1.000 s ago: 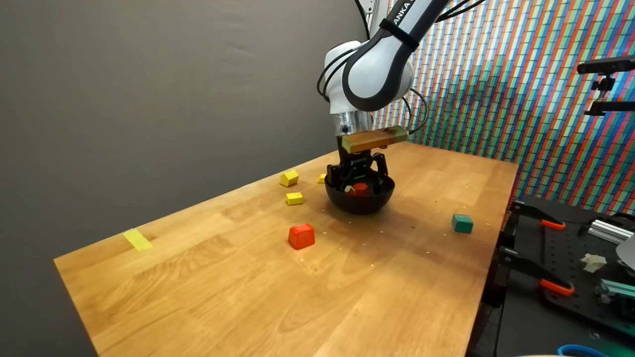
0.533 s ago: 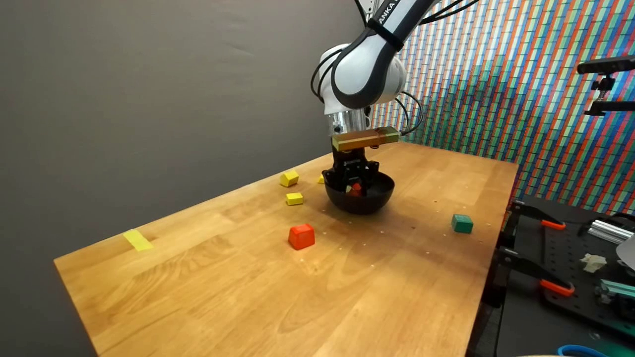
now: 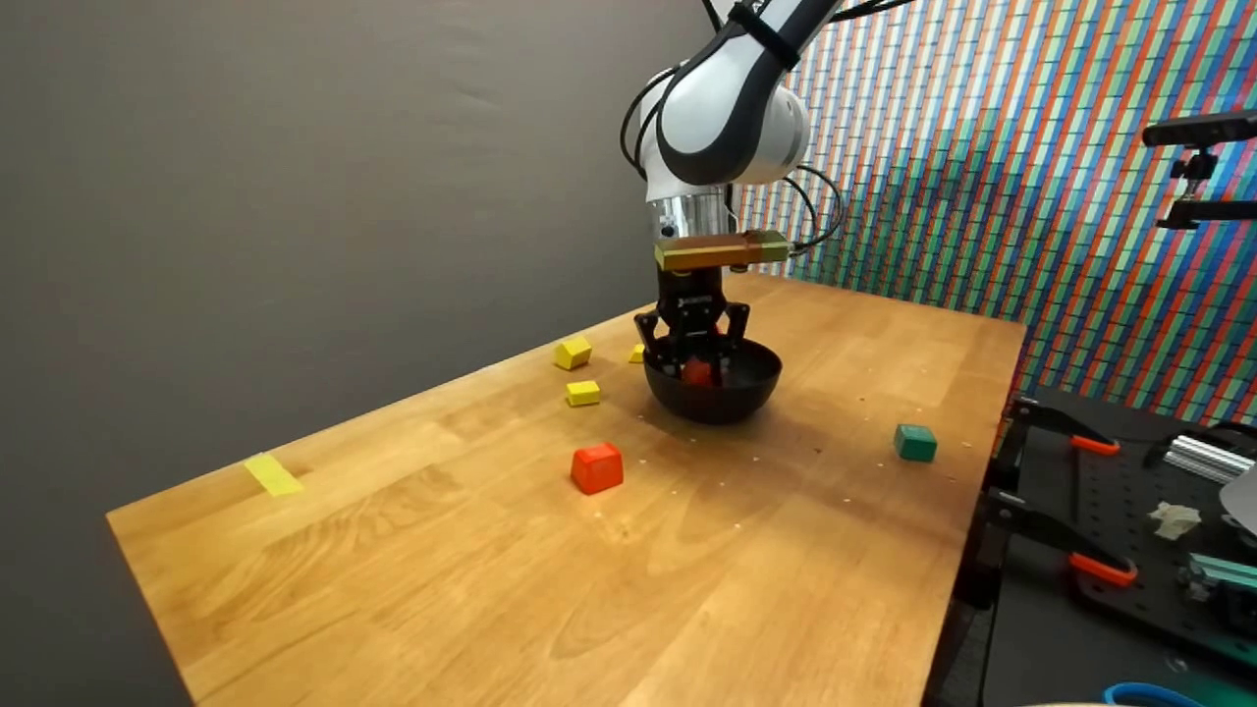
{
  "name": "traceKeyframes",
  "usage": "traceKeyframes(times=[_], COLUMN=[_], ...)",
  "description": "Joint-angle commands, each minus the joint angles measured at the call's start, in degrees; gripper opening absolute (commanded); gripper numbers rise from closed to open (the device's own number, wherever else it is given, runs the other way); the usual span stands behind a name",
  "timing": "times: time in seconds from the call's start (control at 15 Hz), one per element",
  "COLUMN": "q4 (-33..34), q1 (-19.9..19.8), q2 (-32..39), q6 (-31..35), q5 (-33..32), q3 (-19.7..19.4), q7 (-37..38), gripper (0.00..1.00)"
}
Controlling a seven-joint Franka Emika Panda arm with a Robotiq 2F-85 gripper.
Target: Take the blocks out of the gift disappointed
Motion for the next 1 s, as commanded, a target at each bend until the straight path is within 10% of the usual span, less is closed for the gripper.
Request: traceKeyframes(times=[0.0, 0.4, 0.93], q4=[-6.9, -12.4, -16.3], q1=[-0.4, -0.6, 4.6], q2=[-10.1, -20.4, -18.7], q6=[0.9, -7.4, -14.0], q5=[0.8, 6.0, 0.5], q3=[0.8, 5.9, 9.1], q7=[-1.5, -9.0, -0.6], gripper=[0.24, 0.24, 0.24])
